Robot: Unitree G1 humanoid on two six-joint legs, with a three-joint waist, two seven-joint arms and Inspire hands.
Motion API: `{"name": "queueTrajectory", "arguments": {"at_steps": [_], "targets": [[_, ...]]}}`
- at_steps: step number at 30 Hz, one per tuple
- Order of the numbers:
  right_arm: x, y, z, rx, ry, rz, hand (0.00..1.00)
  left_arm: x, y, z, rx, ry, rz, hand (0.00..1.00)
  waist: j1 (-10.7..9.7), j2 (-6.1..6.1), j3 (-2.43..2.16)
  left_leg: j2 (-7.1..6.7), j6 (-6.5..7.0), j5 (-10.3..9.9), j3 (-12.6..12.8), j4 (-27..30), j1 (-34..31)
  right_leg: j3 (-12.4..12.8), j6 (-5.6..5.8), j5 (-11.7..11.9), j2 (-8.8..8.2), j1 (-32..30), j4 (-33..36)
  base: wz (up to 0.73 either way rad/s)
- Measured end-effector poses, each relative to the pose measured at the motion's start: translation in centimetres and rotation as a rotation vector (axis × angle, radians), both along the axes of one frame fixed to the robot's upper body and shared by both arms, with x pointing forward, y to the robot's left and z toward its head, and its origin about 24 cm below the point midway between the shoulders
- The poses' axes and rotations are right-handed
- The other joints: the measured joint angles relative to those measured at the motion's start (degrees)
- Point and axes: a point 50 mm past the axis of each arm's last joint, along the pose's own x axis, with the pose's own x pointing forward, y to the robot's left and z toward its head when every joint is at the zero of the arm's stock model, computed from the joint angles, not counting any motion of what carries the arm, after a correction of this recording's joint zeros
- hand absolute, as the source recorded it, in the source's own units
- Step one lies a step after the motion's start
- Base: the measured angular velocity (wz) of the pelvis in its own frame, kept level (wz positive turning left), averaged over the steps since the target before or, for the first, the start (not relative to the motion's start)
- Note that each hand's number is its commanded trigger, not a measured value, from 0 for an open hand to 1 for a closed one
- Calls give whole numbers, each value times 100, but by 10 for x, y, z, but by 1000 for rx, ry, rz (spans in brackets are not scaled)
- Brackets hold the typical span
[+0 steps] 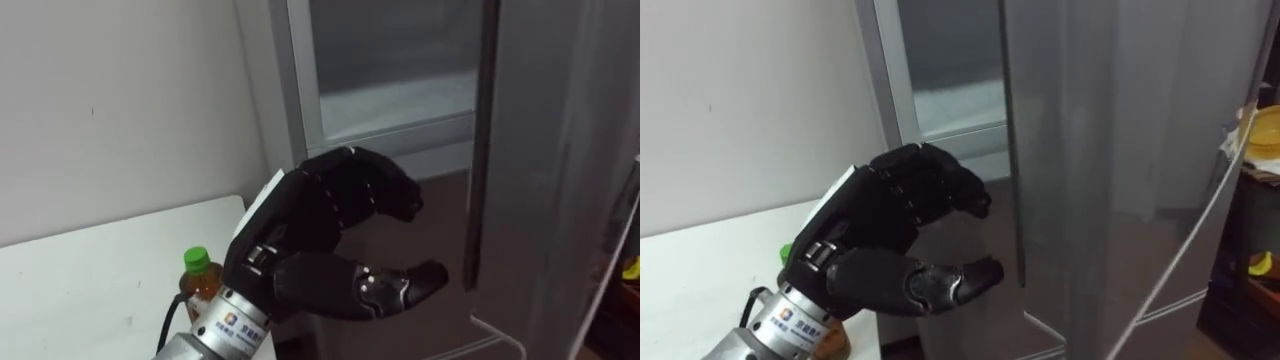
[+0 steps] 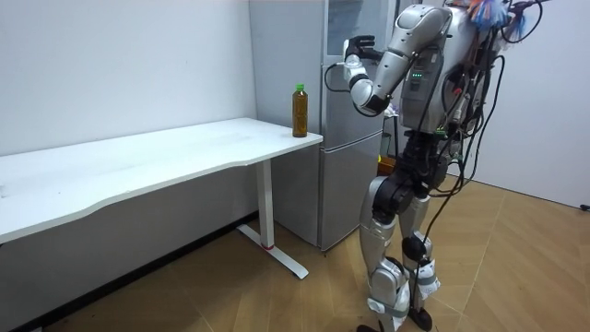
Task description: Put the bottle in the upper fridge
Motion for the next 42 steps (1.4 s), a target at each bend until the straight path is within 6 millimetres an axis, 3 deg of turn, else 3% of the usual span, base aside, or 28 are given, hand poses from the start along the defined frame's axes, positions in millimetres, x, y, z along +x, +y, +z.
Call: {"name": "queueTrajectory", "arguments": {"at_steps": [32,42], "targets": [[0,1,0,3,-2,-3,0,-5,-10,-2,29,-14,-90,0,-25,-57,-6,3,0,0,54,-1,9,35,0,0,1,-19,-7,0],[2,1,0,8,-7,-29,0,-6,-15,0,54,-37,-133,0,-147,-43,-15,5,0,0,76,2,-5,39,-1,1,3,-40,-4,0]]}}
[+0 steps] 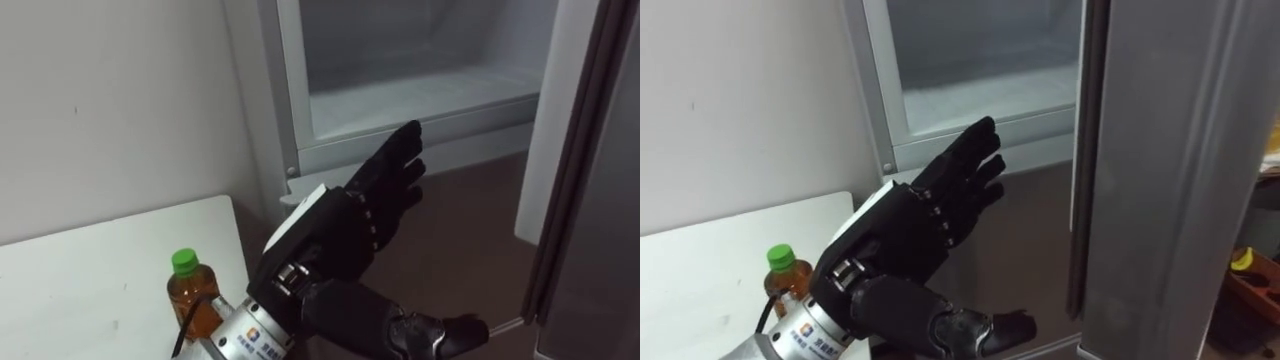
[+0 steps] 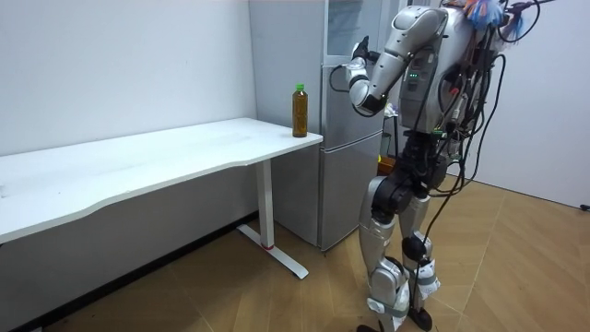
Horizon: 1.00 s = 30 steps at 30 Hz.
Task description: Put the bottle in the upper fridge
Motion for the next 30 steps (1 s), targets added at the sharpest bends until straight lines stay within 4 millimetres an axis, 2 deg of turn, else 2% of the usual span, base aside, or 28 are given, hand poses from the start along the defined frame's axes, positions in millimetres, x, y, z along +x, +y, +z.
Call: {"name": "queueTrajectory", "arguments": {"at_steps": [5,7,10,13,17,23,27,30], "targets": [[0,-1,-1,-5,15,-6,0,-1,-1,4,1,-19,-13,0,-51,10,-15,3,0,0,-1,7,-13,-10,-2,1,0,-8,0,0],[1,-1,-1,-7,19,-12,0,-2,-1,5,0,-26,-18,0,-123,11,-27,3,0,0,0,10,-14,-16,-3,2,-1,-6,0,0],[-1,-3,-1,-8,28,-31,0,-3,-2,6,1,-34,-30,0,-159,19,-58,4,0,0,-2,12,-10,-5,-9,6,1,-6,0,-1],[-3,-4,-2,-8,34,-53,0,-4,-3,7,3,-44,-48,0,-167,35,-68,6,0,0,14,11,7,8,-9,6,1,-4,-1,0],[-3,-5,-2,-10,35,-61,0,-5,-3,7,5,-49,-59,0,-205,36,-68,10,0,0,34,11,15,16,-10,6,0,-9,-7,0],[-4,-8,-1,-14,34,-91,0,-5,-3,8,7,-53,-64,0,-365,35,-65,20,0,0,71,11,22,46,-19,13,7,-23,0,-3],[-4,-8,-1,-16,34,-99,0,-3,-6,16,9,-83,-75,0,-401,59,-49,38,0,0,144,-3,26,165,-31,27,39,-64,-1,-10],[-2,-8,-1,-17,29,-99,0,-1,-8,21,10,-103,-83,0,-456,92,-17,44,-1,0,197,-8,41,186,-32,28,43,-72,0,-8]]}}
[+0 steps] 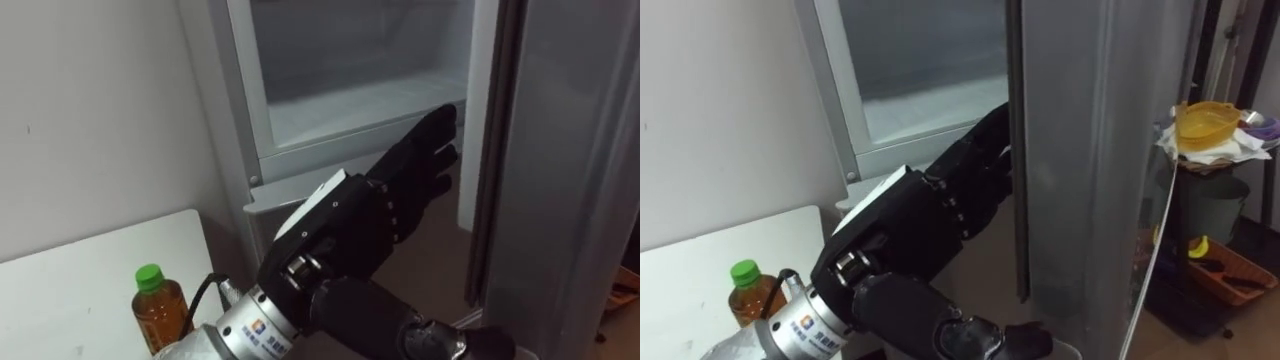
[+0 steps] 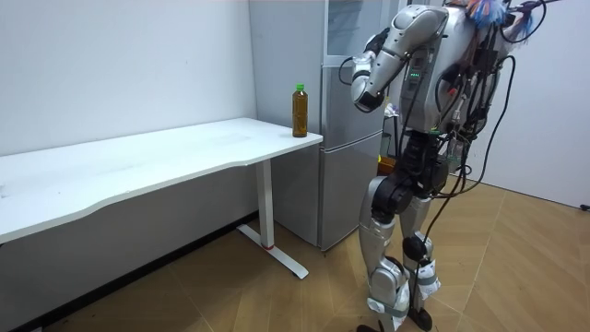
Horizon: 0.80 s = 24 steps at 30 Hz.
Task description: Put the bottle in the upper fridge
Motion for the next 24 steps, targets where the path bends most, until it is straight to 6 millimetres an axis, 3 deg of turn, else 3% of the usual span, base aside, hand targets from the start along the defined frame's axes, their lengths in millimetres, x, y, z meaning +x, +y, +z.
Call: {"name": "queueTrajectory", "arguments": {"at_steps": [7,24], "targets": [[1,0,0,-1,-3,0,0,0,-1,0,8,2,-3,0,-51,19,10,45,-3,-2,128,-4,22,132,-23,12,47,-24,-37,-10],[3,-3,1,0,-1,-6,0,-1,-6,-3,25,21,-30,0,-149,59,-14,60,-3,-1,293,3,-33,290,-42,29,67,-129,-85,-5]]}}
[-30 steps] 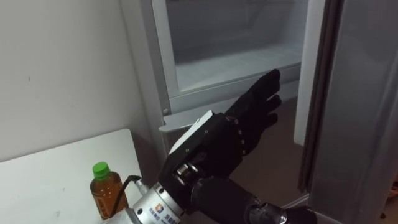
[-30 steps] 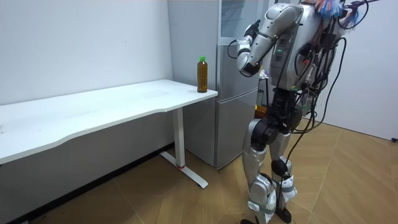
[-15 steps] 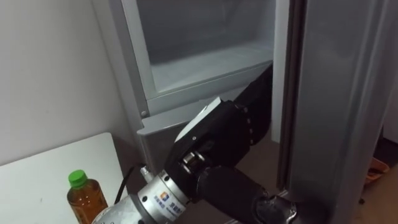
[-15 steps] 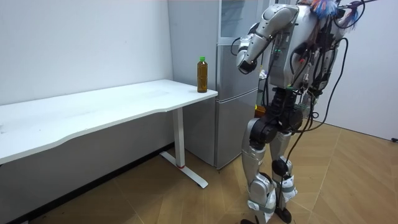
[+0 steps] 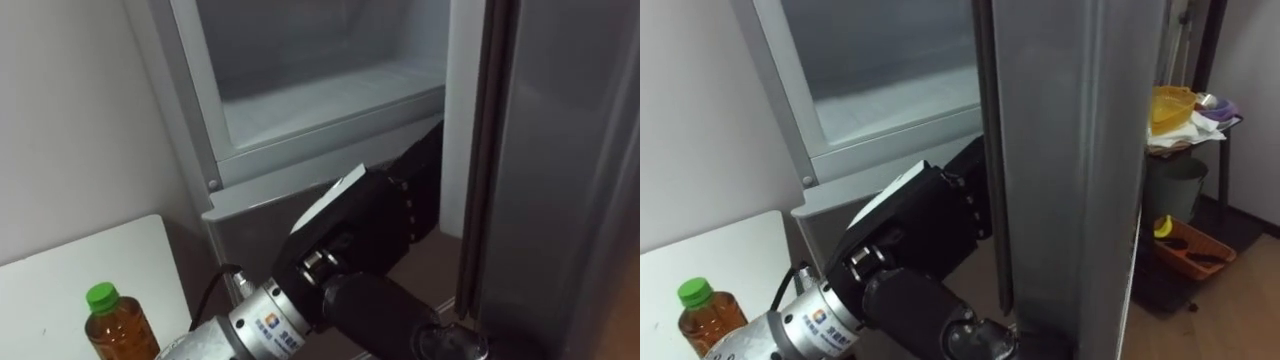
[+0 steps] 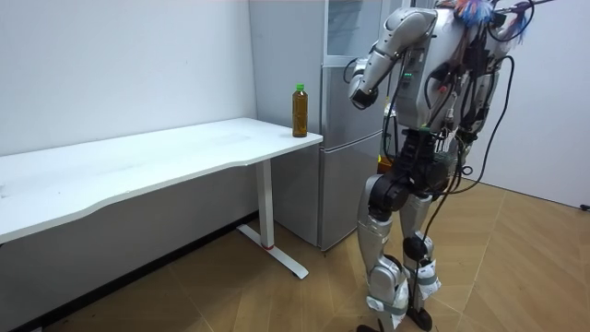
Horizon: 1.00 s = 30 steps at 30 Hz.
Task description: Put the bottle in the upper fridge
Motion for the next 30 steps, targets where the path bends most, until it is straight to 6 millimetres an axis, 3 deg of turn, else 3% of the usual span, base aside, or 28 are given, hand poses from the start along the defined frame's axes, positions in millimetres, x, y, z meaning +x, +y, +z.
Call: {"name": "queueTrajectory", "arguments": {"at_steps": [12,19,26,30], "targets": [[0,-4,1,-9,-1,-15,0,-2,-5,1,-18,2,-29,0,-6,-2,1,31,0,0,167,-9,12,117,-16,23,21,-60,58,-6],[-6,-9,1,-41,21,-36,0,-3,-10,1,-15,7,-34,0,-37,-86,60,48,-1,0,277,-26,84,188,-17,22,35,-68,79,-6],[-6,-10,1,-45,22,-39,0,-4,-18,4,-7,5,-53,0,-49,-93,65,53,-3,0,303,-60,120,246,-21,27,56,-77,83,-4],[-6,-10,1,-55,27,-33,0,-3,-20,5,1,0,-62,0,-40,-93,64,92,-7,-2,443,-58,174,344,-45,43,90,-71,78,-16]]}}
